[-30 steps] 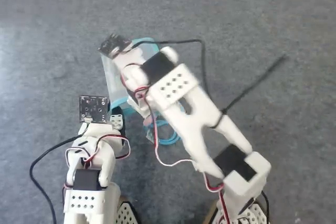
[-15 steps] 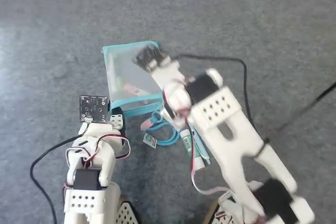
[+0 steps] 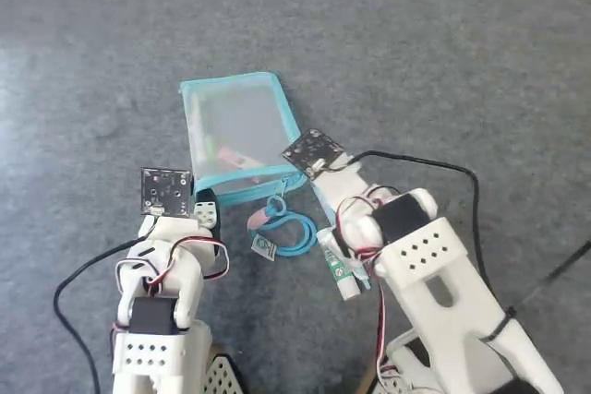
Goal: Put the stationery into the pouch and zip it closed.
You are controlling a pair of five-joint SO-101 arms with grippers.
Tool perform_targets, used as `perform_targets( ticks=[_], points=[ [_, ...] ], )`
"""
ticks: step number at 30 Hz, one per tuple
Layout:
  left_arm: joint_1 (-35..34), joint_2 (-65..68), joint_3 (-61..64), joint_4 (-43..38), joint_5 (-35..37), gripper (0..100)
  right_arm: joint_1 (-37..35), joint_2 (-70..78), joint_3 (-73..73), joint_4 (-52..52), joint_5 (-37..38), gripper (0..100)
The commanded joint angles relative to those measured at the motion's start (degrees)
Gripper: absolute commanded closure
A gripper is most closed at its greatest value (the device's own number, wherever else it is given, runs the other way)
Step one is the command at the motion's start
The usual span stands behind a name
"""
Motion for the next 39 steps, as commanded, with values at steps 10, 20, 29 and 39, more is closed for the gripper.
perform_targets(
  ticks=[10, 20, 29, 39],
  points=[
    [0.35, -0.70, -0.75, -1.58, -0.70, 99, 0.57, 8.57, 5.27, -12.97, -2.55, 75.7],
    [0.09, -0.70, -0.57, -1.32, -0.88, 99, 0.92, 17.71, 5.10, -16.40, -2.64, 75.7],
    [0.18, -0.70, -0.57, -1.32, -0.88, 99, 0.92, 25.63, 5.27, -16.40, -2.64, 75.7],
    [0.26, -0.70, -0.13, -1.41, -0.88, 99, 1.01, 29.85, 5.19, -17.01, -2.29, 90.5]
  ],
)
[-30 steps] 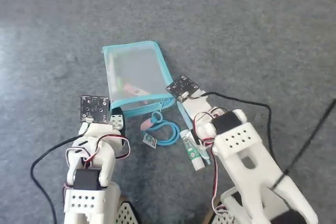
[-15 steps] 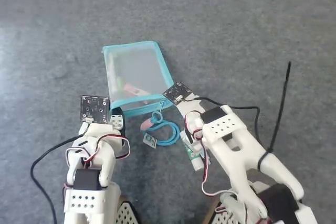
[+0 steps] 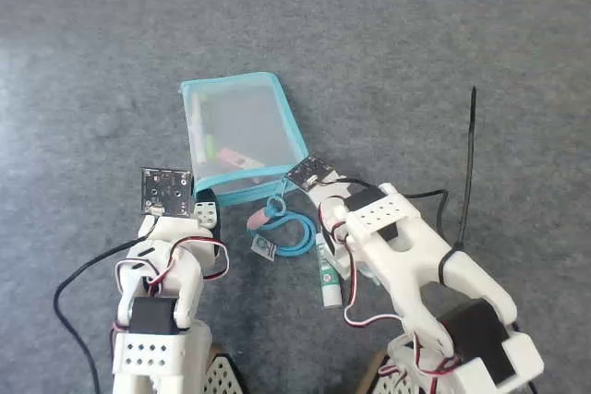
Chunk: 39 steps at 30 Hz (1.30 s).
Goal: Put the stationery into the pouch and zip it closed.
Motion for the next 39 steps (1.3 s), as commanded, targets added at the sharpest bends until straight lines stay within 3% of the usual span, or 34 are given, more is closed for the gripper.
perform_targets(
  ticks=[1, 4, 13, 20, 27, 39],
  points=[
    [0.35, -0.70, -0.13, -1.41, -0.79, 99, -0.22, 1.36, 0.18, -0.04, -0.09, 94.3],
    [0.35, -0.70, -0.04, -1.49, -0.79, 99, 0.22, 1.36, 0.00, 0.66, 0.09, 98.8],
    [0.35, -0.70, -0.13, -1.58, -0.79, 99, 6.02, -5.05, -2.02, 4.88, 3.43, 84.0],
    [0.35, -0.70, -0.13, -1.41, -0.79, 99, 8.22, -11.82, -1.76, 2.24, 6.86, 98.4],
    [0.35, -0.70, -0.13, -1.41, -0.79, 99, 7.52, -6.20, -1.67, 5.14, 7.21, 92.3],
    [0.35, -0.70, -0.04, -1.49, -0.79, 99, 7.25, -7.34, 0.26, 8.84, 10.02, 91.7]
  ],
)
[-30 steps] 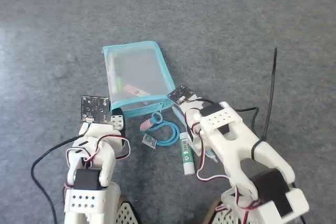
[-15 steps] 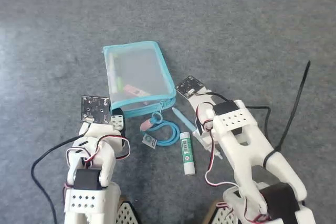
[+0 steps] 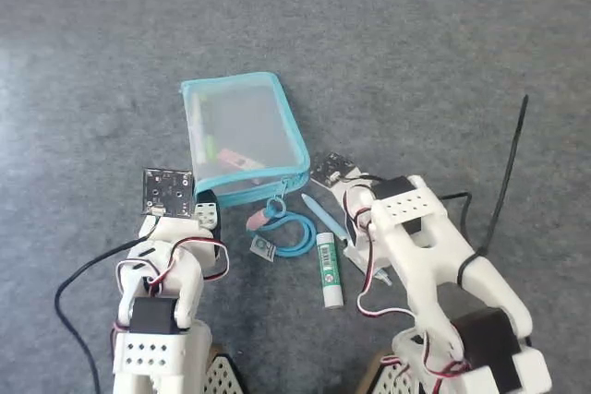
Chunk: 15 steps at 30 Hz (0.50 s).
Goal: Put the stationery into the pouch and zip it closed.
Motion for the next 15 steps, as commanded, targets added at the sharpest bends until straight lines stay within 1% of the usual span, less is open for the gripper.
perform_targets(
  ticks=[1, 4, 15],
  points=[
    [0.35, -0.70, -0.66, -1.49, -0.53, 99, -0.22, -3.21, 1.14, -0.13, 0.97, 91.7],
    [0.35, -0.70, -0.66, -1.49, -0.53, 99, -0.22, -3.47, 3.52, -2.07, 1.05, 91.7],
    [0.35, -0.70, -0.57, -1.41, -0.53, 99, -0.22, -3.03, 6.24, -4.26, 0.97, 92.1]
  ],
)
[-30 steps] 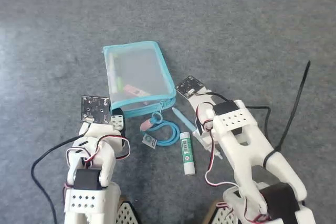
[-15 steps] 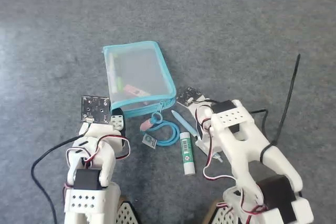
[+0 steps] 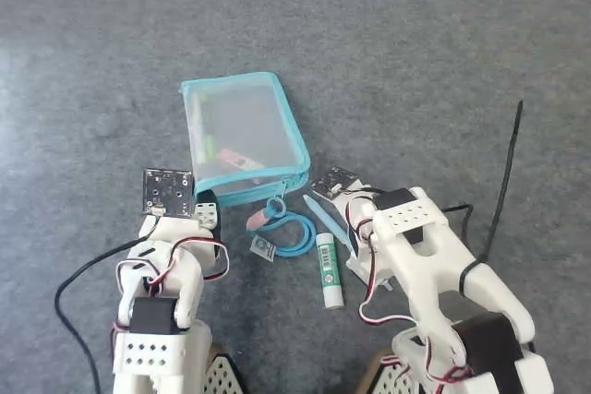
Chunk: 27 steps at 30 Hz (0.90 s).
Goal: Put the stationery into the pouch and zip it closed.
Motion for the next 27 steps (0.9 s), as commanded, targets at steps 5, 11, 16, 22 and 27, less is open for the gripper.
perform_targets(
  ticks=[5, 11, 16, 22, 27],
  points=[
    [0.35, -0.70, -0.57, -1.32, -0.53, 99, 0.22, -2.42, 1.67, -1.89, 0.35, 99.8],
    [0.35, -0.70, -0.48, -1.32, -0.53, 99, 1.45, -3.12, -0.18, -0.66, 0.70, 99.1],
    [0.35, -0.70, -0.48, -1.32, -0.53, 99, 4.70, -9.01, -8.97, 10.59, 4.04, 99.1],
    [0.35, -0.70, -0.48, -1.58, -0.62, 99, 5.67, -22.20, -23.03, 27.21, 7.03, 99.1],
    [0.44, -0.70, -0.48, -1.58, -0.62, 99, -5.58, -27.30, -26.11, 37.23, 7.12, 99.1]
  ],
)
